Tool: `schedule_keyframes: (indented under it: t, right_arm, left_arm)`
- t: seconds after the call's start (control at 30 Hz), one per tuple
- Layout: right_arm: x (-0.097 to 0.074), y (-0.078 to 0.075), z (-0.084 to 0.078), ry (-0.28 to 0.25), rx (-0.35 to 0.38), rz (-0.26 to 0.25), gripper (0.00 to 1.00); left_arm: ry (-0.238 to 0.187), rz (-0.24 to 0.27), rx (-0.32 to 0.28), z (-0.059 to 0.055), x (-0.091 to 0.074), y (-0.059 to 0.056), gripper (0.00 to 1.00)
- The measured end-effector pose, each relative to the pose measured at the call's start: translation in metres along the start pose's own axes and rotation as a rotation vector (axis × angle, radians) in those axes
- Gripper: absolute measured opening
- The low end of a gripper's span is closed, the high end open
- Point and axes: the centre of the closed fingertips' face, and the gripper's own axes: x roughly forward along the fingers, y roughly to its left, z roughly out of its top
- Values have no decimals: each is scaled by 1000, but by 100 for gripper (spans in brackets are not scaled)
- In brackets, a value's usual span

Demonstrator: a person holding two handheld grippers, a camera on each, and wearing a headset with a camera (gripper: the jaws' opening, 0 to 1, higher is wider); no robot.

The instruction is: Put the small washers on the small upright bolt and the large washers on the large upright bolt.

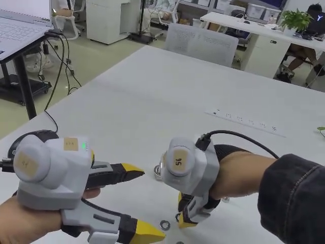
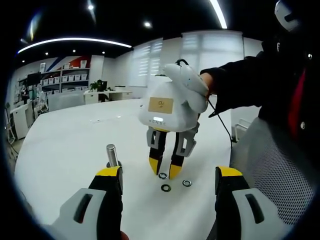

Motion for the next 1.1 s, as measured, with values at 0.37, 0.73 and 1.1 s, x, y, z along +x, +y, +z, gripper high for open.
schedule_keyframes:
  t: [0.37,0.73,1.1]
  right_arm:
    - [0,0,0,-2,-20,-8,16]
    - [0,-1,0,-4,-38,-10,14]
    - [0,-1,-1,-8,-36,-4,13]
  left_arm:
    - [-1,0,2,1,1,0,75]
    - [0,1,5,2,1,0,75]
    - [1,0,6,2,2,0,75]
